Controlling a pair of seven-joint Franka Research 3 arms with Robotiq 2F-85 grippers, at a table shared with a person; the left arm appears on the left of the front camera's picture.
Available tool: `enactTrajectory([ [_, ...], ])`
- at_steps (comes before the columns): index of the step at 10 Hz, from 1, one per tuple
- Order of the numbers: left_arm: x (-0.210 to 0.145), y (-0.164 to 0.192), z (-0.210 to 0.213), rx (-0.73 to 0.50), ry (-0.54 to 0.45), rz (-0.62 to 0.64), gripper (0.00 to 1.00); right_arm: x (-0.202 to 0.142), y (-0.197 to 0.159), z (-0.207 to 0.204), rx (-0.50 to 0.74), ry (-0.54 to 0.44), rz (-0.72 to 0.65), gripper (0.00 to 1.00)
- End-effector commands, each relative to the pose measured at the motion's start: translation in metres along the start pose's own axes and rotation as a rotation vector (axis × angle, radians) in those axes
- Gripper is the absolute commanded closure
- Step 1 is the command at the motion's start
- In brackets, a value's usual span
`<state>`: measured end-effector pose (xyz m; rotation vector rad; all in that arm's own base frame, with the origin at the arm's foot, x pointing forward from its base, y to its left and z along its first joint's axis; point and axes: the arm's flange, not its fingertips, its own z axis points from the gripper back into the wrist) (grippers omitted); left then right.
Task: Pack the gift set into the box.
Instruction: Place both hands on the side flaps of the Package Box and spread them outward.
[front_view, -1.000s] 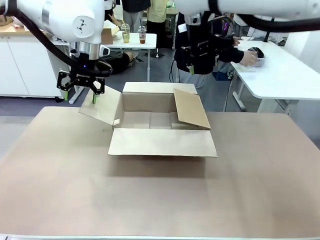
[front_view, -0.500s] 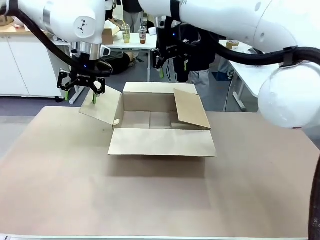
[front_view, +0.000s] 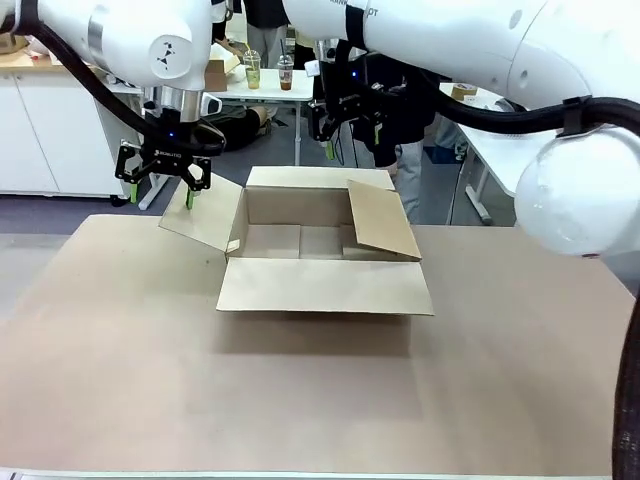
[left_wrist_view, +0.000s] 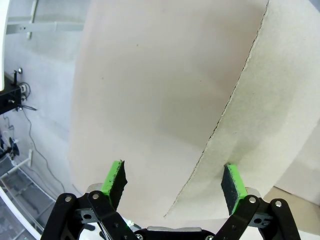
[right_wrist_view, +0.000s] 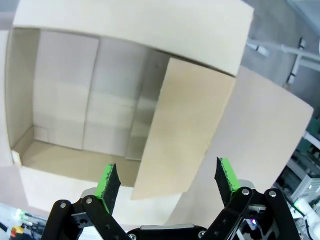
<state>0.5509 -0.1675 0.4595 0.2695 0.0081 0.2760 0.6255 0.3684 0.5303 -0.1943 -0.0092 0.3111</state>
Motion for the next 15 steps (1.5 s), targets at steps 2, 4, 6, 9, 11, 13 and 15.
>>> enactTrajectory([
  [2, 0.000, 0.003, 0.000, 0.014, -0.007, 0.003, 0.00, 0.000, -0.007, 0.004, 0.002, -0.008, -0.010, 0.00],
  [4, 0.000, 0.003, 0.000, 0.014, -0.007, 0.003, 0.00, -0.019, 0.006, -0.014, -0.033, 0.028, -0.001, 0.00],
  [6, 0.000, 0.003, 0.000, 0.014, -0.007, 0.003, 0.00, -0.055, 0.023, -0.049, -0.077, 0.098, 0.031, 0.00],
  [9, 0.000, 0.003, 0.000, 0.014, -0.007, 0.003, 0.00, -0.078, 0.028, -0.085, -0.161, 0.107, 0.001, 0.00],
  [11, 0.000, 0.003, 0.000, 0.014, -0.007, 0.003, 0.00, -0.081, 0.029, -0.108, -0.157, 0.082, -0.009, 0.00],
  [13, 0.000, 0.003, 0.000, 0.014, -0.007, 0.003, 0.00, -0.080, 0.044, -0.126, -0.112, 0.091, -0.037, 0.00],
  [15, 0.000, 0.003, 0.000, 0.014, -0.007, 0.003, 0.00, -0.076, 0.044, -0.128, -0.145, 0.079, -0.185, 0.00],
])
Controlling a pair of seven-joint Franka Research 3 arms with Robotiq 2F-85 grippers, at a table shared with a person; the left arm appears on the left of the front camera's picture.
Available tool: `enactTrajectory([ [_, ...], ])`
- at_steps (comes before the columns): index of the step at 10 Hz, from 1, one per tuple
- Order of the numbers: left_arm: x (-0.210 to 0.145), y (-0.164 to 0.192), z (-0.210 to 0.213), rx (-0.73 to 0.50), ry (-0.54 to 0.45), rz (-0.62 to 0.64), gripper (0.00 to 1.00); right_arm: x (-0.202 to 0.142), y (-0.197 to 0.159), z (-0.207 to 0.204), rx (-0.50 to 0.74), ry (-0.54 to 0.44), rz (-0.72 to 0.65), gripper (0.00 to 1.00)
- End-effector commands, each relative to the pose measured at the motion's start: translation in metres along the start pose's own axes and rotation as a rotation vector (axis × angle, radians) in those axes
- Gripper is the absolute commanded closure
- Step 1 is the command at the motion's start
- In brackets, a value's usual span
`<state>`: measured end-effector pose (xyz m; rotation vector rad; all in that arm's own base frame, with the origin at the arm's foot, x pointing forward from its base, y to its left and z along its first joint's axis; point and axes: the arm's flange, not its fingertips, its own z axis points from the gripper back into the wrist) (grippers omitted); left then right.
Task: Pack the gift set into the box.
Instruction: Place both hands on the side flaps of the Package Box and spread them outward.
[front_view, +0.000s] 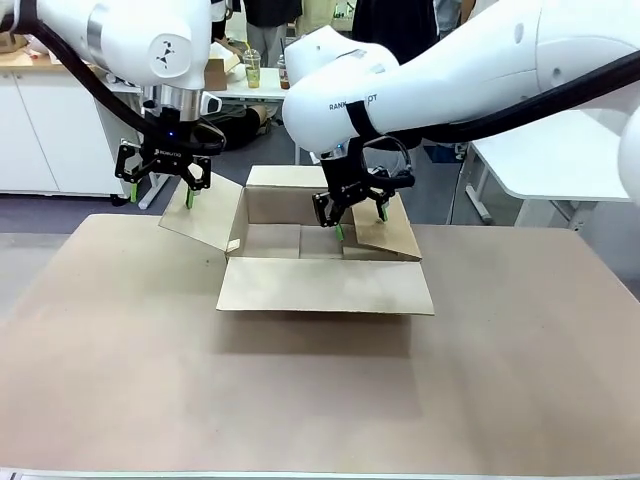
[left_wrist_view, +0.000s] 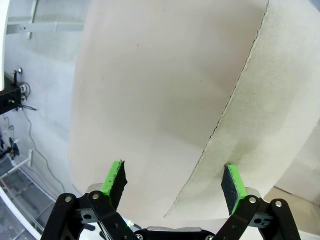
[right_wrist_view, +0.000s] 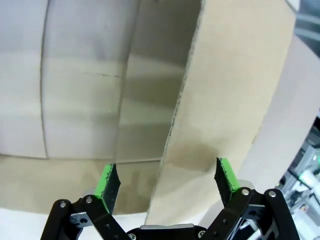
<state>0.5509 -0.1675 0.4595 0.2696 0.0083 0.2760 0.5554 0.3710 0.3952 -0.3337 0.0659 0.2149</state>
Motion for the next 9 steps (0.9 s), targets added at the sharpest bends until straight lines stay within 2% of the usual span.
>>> enactTrajectory([
  [1, 0.000, 0.003, 0.000, 0.014, -0.007, 0.003, 0.00, -0.010, -0.014, -0.005, -0.086, -0.040, -0.132, 0.00],
  [6, 0.000, 0.003, 0.000, 0.014, -0.007, 0.003, 0.00, 0.016, -0.066, -0.001, -0.155, -0.105, -0.230, 0.00],
  [9, 0.000, 0.003, 0.000, 0.014, -0.007, 0.003, 0.00, 0.033, -0.116, 0.018, -0.058, -0.074, -0.273, 0.00],
])
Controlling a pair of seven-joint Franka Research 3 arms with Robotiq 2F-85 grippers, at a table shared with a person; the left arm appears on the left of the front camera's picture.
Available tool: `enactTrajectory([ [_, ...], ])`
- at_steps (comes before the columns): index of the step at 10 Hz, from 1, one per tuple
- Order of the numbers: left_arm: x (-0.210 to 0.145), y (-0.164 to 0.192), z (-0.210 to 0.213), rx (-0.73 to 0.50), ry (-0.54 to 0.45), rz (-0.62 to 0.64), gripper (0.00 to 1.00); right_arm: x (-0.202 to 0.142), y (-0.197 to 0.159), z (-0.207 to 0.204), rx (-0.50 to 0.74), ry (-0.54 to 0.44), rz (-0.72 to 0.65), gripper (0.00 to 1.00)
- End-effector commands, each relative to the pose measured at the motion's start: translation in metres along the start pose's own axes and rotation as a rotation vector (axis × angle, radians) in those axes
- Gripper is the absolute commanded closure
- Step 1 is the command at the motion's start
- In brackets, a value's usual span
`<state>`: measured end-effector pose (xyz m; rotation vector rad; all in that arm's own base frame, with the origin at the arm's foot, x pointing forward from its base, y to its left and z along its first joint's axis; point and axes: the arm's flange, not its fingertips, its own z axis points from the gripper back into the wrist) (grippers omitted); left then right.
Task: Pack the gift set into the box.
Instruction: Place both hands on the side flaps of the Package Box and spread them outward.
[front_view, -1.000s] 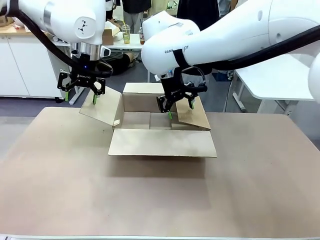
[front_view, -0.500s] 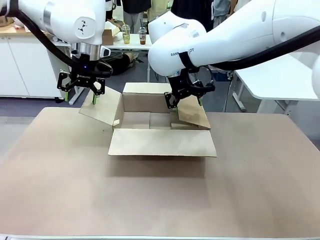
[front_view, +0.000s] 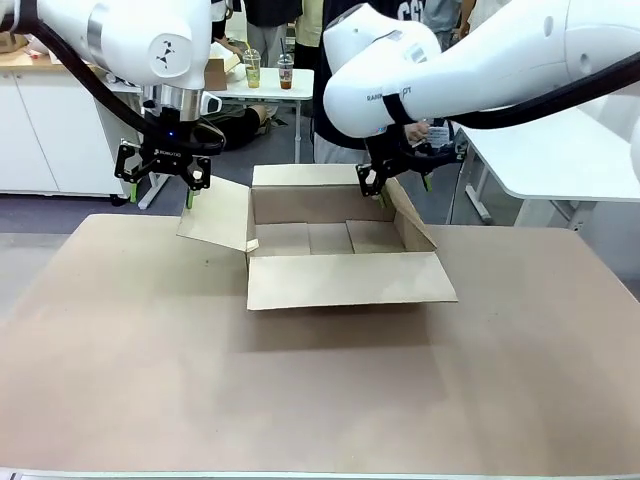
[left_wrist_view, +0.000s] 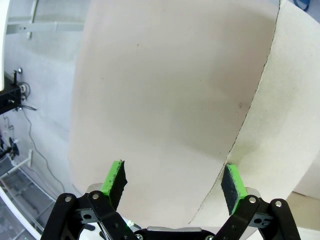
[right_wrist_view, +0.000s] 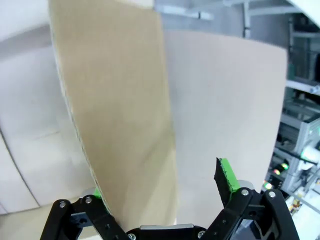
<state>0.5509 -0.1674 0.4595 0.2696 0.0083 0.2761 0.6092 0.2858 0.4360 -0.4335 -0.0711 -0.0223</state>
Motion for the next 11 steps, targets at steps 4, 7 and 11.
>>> enactTrajectory([
  [4, 0.000, 0.002, 0.000, 0.014, -0.007, 0.003, 0.00, 0.031, -0.057, -0.002, 0.143, 0.111, -0.055, 0.00],
  [7, 0.000, 0.002, 0.000, 0.014, -0.007, 0.003, 0.00, 0.049, -0.102, -0.022, 0.083, 0.101, -0.134, 0.00],
  [11, 0.000, 0.002, 0.000, 0.014, -0.007, 0.003, 0.00, 0.056, -0.136, -0.066, 0.111, 0.177, -0.180, 0.00],
])
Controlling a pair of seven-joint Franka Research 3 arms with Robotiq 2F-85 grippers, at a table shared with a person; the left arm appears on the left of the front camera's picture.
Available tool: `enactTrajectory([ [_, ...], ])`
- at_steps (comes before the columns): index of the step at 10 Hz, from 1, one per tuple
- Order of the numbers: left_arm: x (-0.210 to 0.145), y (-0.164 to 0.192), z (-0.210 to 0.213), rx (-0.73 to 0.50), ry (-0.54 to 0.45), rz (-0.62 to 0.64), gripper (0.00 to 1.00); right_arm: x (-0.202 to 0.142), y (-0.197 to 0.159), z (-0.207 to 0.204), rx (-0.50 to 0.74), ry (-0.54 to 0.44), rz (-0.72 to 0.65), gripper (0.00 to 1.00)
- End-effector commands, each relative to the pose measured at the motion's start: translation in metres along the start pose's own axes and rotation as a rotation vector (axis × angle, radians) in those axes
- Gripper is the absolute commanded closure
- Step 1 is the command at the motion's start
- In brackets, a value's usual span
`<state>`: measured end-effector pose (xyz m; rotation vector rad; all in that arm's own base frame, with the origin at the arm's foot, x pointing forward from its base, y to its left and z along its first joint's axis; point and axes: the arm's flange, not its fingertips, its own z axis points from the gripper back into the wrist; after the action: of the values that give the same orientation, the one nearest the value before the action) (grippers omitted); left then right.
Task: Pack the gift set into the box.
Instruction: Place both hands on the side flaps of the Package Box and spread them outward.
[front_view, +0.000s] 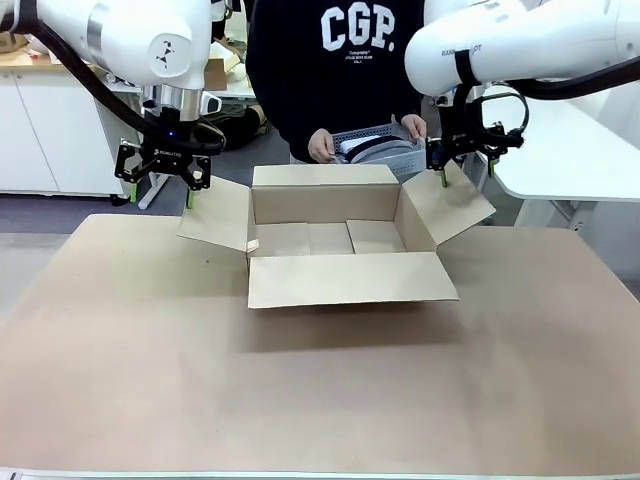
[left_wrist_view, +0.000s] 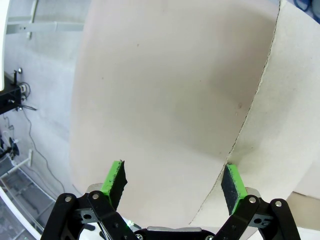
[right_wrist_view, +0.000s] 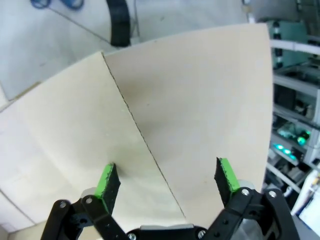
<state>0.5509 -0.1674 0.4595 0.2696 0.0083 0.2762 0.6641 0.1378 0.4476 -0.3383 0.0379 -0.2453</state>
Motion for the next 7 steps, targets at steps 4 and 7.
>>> enactTrajectory([
  [4, 0.000, 0.002, 0.000, 0.014, -0.007, 0.003, 0.00, -0.007, -0.007, -0.060, 0.062, 0.115, -0.003, 0.00],
  [7, 0.000, 0.002, 0.000, 0.014, -0.007, 0.003, 0.00, 0.001, 0.000, -0.056, 0.014, 0.106, -0.010, 0.00],
])
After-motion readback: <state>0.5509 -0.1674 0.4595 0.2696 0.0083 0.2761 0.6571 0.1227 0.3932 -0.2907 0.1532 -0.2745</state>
